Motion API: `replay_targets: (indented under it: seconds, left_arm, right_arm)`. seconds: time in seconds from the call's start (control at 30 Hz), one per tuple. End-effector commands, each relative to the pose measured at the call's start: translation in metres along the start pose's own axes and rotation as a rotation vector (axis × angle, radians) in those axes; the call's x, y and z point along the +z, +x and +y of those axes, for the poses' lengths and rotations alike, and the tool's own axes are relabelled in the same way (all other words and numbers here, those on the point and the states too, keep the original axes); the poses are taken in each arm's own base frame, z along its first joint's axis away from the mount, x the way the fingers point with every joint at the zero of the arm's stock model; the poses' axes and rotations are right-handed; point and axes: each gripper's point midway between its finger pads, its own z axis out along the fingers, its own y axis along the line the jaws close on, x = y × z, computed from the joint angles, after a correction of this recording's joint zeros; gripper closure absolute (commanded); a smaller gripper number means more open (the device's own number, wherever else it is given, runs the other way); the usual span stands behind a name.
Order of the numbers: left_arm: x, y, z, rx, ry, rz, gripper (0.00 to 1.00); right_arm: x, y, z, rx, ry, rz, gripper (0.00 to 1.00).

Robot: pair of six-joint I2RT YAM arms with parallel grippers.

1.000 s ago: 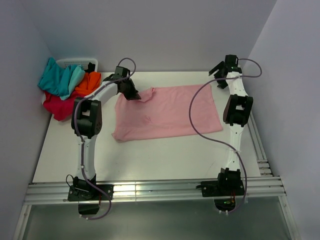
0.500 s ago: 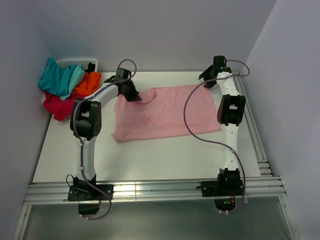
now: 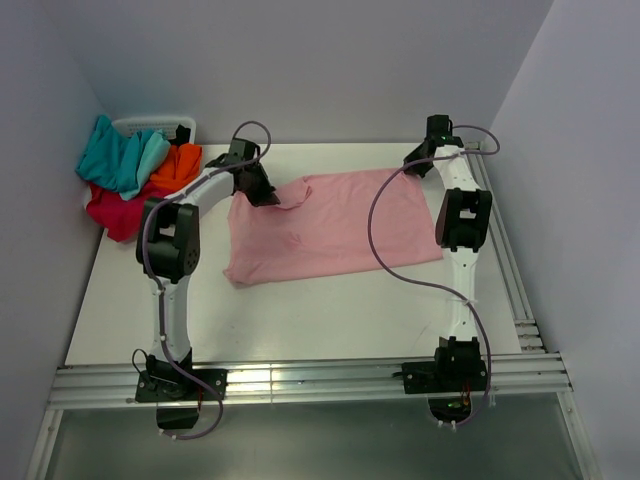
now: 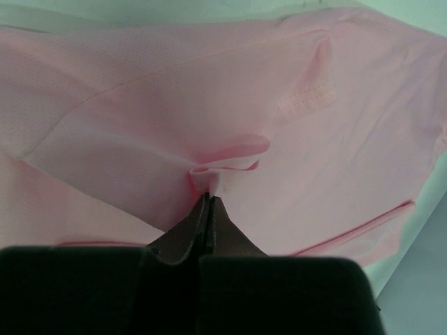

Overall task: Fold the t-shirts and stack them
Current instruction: Grap the side of the flattened tshirt furthest away from the robot with both arms

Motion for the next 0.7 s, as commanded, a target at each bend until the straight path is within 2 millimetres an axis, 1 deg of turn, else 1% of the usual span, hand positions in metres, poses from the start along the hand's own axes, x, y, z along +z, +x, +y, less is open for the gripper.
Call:
replay_targets:
  seconds: [0.0, 0.03, 0.07, 0.13, 0.17, 0.23, 0.27, 0.33, 0.37, 0.4, 0.43, 0.5, 0.53, 0.67]
  left_arm:
    - [-0.037, -0.046, -0.029, 0.026, 0.079, -0.122, 1.00]
    - [-0.039, -0.053, -0.030, 0.028, 0.088, -0.131, 1.00]
    - [-0.043, -0.065, -0.032, 0.027, 0.096, -0.154, 1.00]
    - [-0.047, -0.076, -0.032, 0.025, 0.098, -0.163, 1.00]
    - [-0.050, -0.086, -0.033, 0.023, 0.106, -0.179, 1.00]
    - [-0.057, -0.095, -0.034, 0.021, 0.115, -0.192, 1.00]
    - [-0.062, -0.102, -0.034, 0.022, 0.122, -0.205, 1.00]
    - [-0.068, -0.105, -0.033, 0.026, 0.120, -0.210, 1.00]
    - [-0.074, -0.107, -0.033, 0.031, 0.124, -0.219, 1.00]
    - [-0.077, -0.107, -0.032, 0.033, 0.125, -0.221, 1.00]
    - [-0.079, -0.107, -0.031, 0.033, 0.126, -0.223, 1.00]
    - [-0.085, -0.103, -0.030, 0.041, 0.127, -0.220, 1.00]
    - [-0.087, -0.101, -0.029, 0.045, 0.125, -0.220, 1.00]
    - [-0.095, -0.087, -0.020, 0.052, 0.118, -0.216, 1.00]
  right_arm:
    - [-0.037, -0.016, 0.011, -0.021, -0.009, -0.040, 1.00]
    - [-0.042, -0.019, 0.014, -0.021, -0.019, -0.045, 1.00]
    - [-0.049, -0.025, 0.015, -0.016, -0.028, -0.052, 1.00]
    - [-0.058, -0.030, 0.016, -0.016, -0.037, -0.055, 1.00]
    - [-0.065, -0.036, 0.015, -0.012, -0.039, -0.061, 1.00]
    - [-0.072, -0.041, 0.015, -0.017, -0.043, -0.066, 1.00]
    - [-0.080, -0.043, 0.016, -0.019, -0.044, -0.068, 1.00]
    - [-0.087, -0.047, 0.013, -0.023, -0.044, -0.072, 1.00]
    - [-0.095, -0.048, 0.014, -0.026, -0.045, -0.075, 1.00]
    - [-0.099, -0.049, 0.014, -0.032, -0.045, -0.077, 1.00]
    - [-0.107, -0.050, 0.016, -0.038, -0.050, -0.083, 1.00]
    - [-0.114, -0.050, 0.014, -0.048, -0.041, -0.085, 1.00]
    - [-0.120, -0.050, 0.013, -0.050, -0.042, -0.087, 1.00]
    - [-0.134, -0.045, 0.008, -0.069, -0.028, -0.082, 1.00]
